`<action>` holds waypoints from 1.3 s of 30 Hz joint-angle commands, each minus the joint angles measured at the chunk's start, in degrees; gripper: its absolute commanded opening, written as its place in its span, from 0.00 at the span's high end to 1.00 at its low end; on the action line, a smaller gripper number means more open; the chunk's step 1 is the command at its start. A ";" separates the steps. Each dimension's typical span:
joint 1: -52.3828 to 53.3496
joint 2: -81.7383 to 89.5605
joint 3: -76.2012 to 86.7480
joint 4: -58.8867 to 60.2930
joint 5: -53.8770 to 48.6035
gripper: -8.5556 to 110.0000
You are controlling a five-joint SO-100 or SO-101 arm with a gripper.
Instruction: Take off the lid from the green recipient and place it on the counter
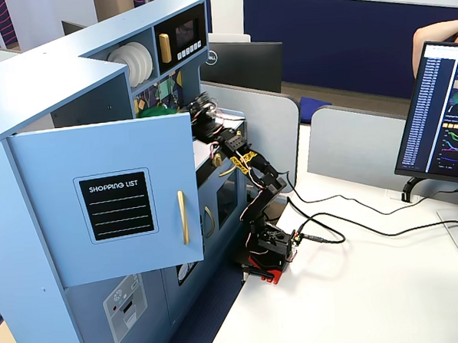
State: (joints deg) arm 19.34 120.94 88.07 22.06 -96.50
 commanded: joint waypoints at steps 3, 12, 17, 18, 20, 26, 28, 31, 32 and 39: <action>9.84 5.36 3.60 -5.01 -1.23 0.93; 14.15 -0.09 14.33 -14.59 -0.97 0.93; 14.50 -3.60 18.28 -18.54 -0.62 0.93; 14.50 -4.04 19.51 -19.60 -0.79 0.93; 14.50 -4.92 21.45 -21.09 -0.97 0.93; 14.77 -7.56 23.91 -23.20 -0.44 0.93; 14.59 -8.09 24.35 -23.55 -0.62 0.93; 14.68 -8.88 25.05 -24.26 -0.88 0.93; 14.68 -8.96 25.58 -24.61 -1.14 0.93; 14.77 -8.35 27.25 -25.66 1.58 0.78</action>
State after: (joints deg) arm 33.31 111.62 115.75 -1.58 -96.77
